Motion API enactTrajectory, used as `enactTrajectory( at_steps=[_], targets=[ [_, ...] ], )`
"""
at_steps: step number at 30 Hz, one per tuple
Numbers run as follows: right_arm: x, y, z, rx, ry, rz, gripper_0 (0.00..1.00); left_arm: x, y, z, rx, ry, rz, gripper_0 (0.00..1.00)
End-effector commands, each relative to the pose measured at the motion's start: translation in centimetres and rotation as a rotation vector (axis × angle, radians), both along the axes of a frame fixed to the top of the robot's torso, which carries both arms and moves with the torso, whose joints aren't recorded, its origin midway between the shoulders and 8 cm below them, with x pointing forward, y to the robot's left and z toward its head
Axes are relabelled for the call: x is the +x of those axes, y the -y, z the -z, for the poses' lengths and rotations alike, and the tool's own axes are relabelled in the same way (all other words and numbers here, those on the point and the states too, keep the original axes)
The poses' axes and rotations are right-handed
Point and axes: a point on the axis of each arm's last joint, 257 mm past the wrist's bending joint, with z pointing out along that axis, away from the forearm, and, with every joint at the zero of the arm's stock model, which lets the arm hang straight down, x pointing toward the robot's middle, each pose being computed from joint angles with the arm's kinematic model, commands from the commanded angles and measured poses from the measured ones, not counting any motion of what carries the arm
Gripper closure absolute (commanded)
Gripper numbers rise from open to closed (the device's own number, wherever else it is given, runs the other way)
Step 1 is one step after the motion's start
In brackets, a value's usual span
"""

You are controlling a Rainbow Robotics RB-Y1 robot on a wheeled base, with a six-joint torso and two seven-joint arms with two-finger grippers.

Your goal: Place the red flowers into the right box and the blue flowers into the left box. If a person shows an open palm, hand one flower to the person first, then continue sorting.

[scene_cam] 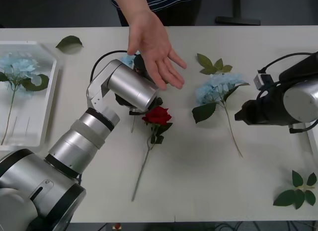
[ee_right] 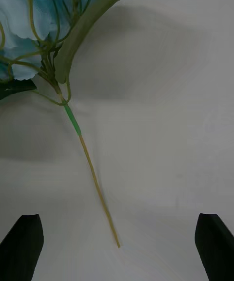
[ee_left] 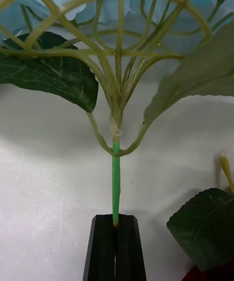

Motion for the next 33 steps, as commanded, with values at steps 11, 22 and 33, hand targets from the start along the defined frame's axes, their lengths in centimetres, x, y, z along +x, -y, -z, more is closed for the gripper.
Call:
enactTrajectory(
  at_steps=[11, 22, 33],
  targets=[
    [4.2, -3.7, 4.5, -0.057, 0.132, 0.055, 0.09, 1.5, 1.3, -3.2, -0.021, 0.05, 0.008, 1.0],
    [5.5, -5.6, 8.0, 0.003, 0.155, 0.045, 0.09, 1.5, 1.3, -3.2, -0.023, 0.049, 0.009, 1.0],
    [5.7, -5.4, 8.5, 0.007, 0.161, 0.049, 1.0, 1.4, 1.4, -3.1, -0.02, 0.047, 0.01, 1.0]
  ],
)
